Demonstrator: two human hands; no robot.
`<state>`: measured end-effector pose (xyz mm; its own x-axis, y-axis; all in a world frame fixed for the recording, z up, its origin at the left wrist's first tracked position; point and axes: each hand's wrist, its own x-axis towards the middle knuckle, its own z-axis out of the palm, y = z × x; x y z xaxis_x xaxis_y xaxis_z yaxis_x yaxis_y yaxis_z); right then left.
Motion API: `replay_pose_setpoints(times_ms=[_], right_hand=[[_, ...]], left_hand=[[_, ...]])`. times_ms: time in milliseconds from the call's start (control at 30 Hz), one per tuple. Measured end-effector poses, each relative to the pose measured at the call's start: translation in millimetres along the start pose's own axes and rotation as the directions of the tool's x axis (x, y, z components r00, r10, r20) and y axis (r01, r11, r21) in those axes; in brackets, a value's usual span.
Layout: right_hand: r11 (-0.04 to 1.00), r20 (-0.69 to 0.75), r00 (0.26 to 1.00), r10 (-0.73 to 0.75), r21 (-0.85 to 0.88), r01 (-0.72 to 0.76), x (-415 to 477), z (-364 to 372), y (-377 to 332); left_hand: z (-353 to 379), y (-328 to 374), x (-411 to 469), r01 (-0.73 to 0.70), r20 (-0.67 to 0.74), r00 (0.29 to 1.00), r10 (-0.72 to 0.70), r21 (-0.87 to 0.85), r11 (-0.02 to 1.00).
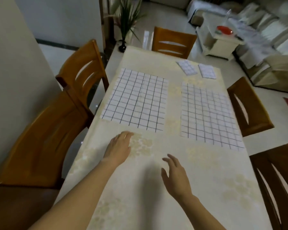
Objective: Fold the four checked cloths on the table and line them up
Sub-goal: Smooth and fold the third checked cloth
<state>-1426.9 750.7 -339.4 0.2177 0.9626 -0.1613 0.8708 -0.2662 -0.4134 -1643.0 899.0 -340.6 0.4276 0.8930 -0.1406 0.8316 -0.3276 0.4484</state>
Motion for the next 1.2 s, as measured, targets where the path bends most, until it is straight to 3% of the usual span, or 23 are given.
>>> replay_pose_setpoints(times_ms=[100, 233, 433, 633, 1000, 1200], right_hand=[[0.999, 0.031, 0.999, -0.033, -0.012, 0.033, 47, 29, 10], [0.984, 0.029, 0.999, 0.02, 0.175, -0.025, 123, 52, -5], [0.997, -0.005, 0.998, -0.056, 0.056, 0.056, 212, 79, -23], [0.997, -0.12, 0.99, 0.073, 0.045, -0.068, 219, 94, -33], [0.988, -0.25, 0.964, 0.095, 0.143, -0.06, 228, 98, -27], [0.996, -0.164, 0.985, 0.047, 0.088, -0.033, 210, 89, -25]], left_hand=[[23, -22, 49, 0.032, 0.031, 0.999, -0.031, -0.009, 0.999], [44, -46, 100, 0.073, 0.067, 0.995, -0.067, -0.08, 0.994], [76, -68, 114, 0.097, -0.172, 0.982, -0.078, 0.108, 0.989], [76, -72, 116, 0.081, -0.22, 0.973, -0.073, 0.031, 0.996], [74, -70, 114, 0.033, -0.331, 0.943, -0.027, 0.013, 0.999], [74, -61, 110, -0.025, -0.395, 0.916, 0.063, 0.101, 0.995]])
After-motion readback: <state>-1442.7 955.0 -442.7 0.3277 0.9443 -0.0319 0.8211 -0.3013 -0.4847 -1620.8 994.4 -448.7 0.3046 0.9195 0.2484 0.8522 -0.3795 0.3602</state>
